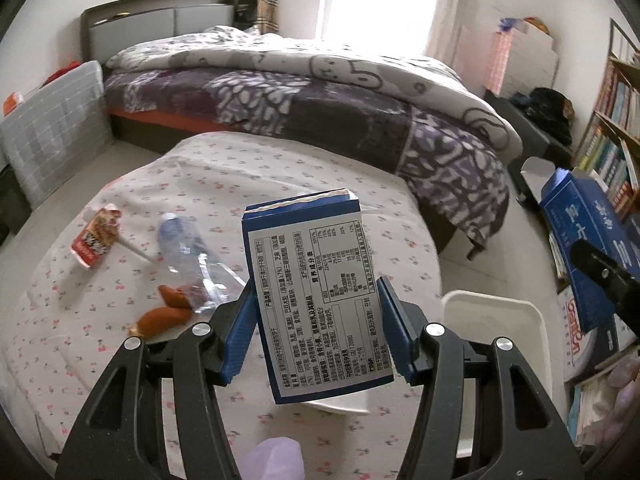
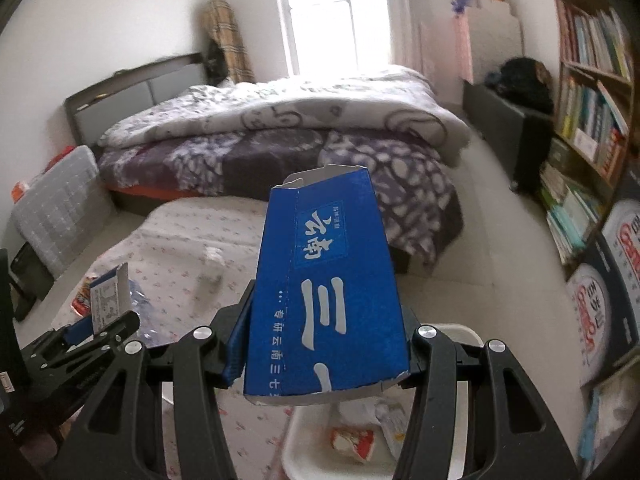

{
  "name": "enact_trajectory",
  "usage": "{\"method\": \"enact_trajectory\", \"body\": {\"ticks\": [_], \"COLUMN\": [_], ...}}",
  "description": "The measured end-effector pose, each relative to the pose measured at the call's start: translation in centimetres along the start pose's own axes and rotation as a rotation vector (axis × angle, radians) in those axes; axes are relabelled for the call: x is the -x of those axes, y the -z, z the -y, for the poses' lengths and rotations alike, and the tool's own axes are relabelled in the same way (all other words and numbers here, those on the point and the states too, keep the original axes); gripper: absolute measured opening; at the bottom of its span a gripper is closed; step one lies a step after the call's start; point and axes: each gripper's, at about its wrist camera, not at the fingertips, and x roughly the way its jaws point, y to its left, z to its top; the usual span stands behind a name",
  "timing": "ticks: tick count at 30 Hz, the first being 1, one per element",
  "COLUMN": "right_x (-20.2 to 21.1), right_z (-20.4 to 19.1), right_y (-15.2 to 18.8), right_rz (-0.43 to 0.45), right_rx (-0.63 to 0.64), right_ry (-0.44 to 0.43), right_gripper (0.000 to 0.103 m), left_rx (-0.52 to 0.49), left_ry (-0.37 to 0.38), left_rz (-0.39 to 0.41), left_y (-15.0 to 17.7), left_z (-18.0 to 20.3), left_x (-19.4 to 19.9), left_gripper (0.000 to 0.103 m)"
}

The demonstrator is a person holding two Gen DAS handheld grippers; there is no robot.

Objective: Collect trash
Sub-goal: 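Carry the box with the left tool while the right tool carries the blue carton to the white bin, then drop the blue carton into the bin with the right tool while the left tool drops the box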

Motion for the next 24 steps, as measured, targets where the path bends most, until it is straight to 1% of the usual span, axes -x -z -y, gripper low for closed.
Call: {"method": "enact_trajectory", "body": {"ticks": [5, 7, 9, 12, 15, 23, 24], "right_x": [0.4, 0.9, 1.3, 1.9, 2.2, 3.0, 3.1], "right_z": [3.0, 4.4, 5.6, 7.0, 8.6, 11.4, 11.6], "right_y": [0.4, 0.6, 0.6, 0.6, 0.5, 0.4, 0.4], "right_rz": [-0.011, -0.003, 0.009, 0.027, 0.039, 0.060, 0.060], "right_rx": [-0.042, -0.066, -0.089, -0.123, -0.158, -0.197, -0.204], "right_ry": [0.044, 0.063, 0.087, 0.116, 0.149, 0.241, 0.246], "right_gripper": [0.055, 0.062, 0.075, 0.082, 0.086, 0.090, 0.092], "left_rx": [-0.048, -0.064, -0.083, -0.109, -0.133, -0.210, -0.219], "left_ry": [0.037, 0.049, 0.061, 0.079, 0.094, 0.134, 0.141], "left_rz": [-0.012, -0.015, -0.018, -0.026, -0.036, -0.062, -0.065], "left_y": [0.5, 0.7, 0.9, 1.1, 1.5, 2.7, 2.9], "left_z": [3.1, 4.1, 5.3, 6.9, 8.4, 12.3, 12.8], "left_x": [-0.5, -0.6, -0.8, -1.1, -1.4, -1.9, -2.0], "left_gripper": [0.055, 0.055, 0.055, 0.055, 0.055, 0.055, 0.055]}}
